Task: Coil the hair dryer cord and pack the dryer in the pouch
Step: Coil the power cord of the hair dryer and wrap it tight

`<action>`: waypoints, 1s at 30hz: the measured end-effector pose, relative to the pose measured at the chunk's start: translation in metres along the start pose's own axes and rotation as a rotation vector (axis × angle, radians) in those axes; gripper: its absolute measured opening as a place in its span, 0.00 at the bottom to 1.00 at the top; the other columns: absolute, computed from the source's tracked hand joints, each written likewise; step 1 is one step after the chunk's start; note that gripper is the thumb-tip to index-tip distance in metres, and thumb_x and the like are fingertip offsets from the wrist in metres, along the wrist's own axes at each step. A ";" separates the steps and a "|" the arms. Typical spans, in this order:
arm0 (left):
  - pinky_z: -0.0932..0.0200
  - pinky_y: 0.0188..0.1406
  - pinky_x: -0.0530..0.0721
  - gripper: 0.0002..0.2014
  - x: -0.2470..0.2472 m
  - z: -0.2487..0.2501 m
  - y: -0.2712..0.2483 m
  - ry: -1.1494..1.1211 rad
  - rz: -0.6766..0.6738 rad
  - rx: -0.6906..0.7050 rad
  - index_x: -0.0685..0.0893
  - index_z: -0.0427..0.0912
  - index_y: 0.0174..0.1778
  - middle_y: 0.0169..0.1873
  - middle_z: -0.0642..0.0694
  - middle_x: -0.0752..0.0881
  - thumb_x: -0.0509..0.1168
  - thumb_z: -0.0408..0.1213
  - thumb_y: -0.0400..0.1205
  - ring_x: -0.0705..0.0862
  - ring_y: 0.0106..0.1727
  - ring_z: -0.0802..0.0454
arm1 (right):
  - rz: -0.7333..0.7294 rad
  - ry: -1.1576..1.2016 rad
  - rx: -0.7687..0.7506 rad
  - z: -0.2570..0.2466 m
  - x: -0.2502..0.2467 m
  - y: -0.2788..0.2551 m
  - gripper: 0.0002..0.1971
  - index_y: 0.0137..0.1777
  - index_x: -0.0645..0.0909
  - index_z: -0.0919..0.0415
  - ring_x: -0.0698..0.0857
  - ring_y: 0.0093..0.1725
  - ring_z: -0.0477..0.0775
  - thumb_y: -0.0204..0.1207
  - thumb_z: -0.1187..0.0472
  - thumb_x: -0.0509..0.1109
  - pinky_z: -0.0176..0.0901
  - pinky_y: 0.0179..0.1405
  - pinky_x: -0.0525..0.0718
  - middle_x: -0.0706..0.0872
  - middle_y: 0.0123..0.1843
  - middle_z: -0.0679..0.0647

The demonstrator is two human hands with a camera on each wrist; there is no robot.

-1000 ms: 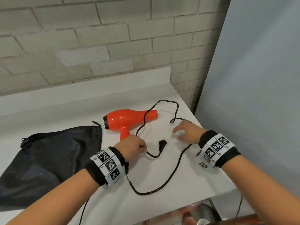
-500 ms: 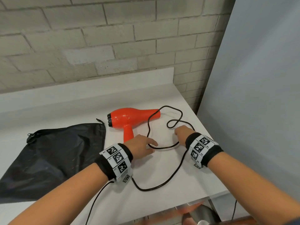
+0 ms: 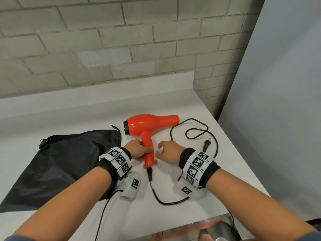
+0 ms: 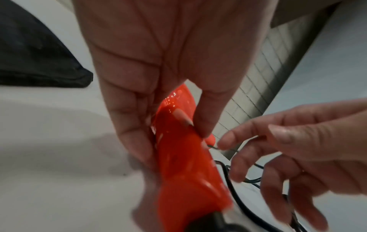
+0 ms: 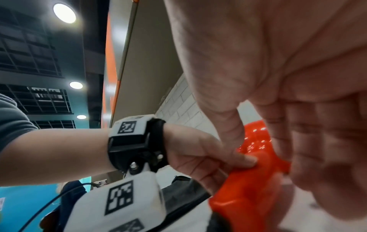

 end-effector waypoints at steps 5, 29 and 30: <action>0.56 0.44 0.87 0.18 0.010 0.009 0.009 -0.274 -0.024 0.000 0.77 0.34 0.57 0.45 0.39 0.84 0.69 0.40 0.76 0.85 0.39 0.48 | 0.002 0.074 0.051 -0.005 0.018 0.006 0.32 0.71 0.62 0.66 0.82 0.58 0.62 0.72 0.53 0.70 0.46 0.50 0.80 0.79 0.63 0.62; 0.46 0.66 0.76 0.44 -0.040 0.034 0.013 0.316 0.249 0.287 0.53 0.60 0.78 0.70 0.39 0.68 0.72 0.45 0.70 0.76 0.64 0.37 | 0.433 0.059 -0.027 0.005 -0.094 -0.054 0.12 0.56 0.79 0.65 0.78 0.39 0.52 0.76 0.59 0.66 0.38 0.37 0.77 0.83 0.50 0.60; 0.47 0.64 0.77 0.44 -0.040 0.032 0.011 0.304 0.251 0.282 0.53 0.60 0.78 0.68 0.38 0.70 0.71 0.46 0.70 0.77 0.63 0.38 | 0.470 0.055 -0.052 0.002 -0.098 -0.057 0.11 0.55 0.79 0.65 0.77 0.36 0.51 0.77 0.60 0.65 0.36 0.32 0.74 0.82 0.47 0.60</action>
Point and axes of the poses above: each hand's wrist, its own y-axis towards the middle knuckle, its own x-axis out of the palm, z = x × y, the point moved 5 cm from there along y, towards the middle knuckle
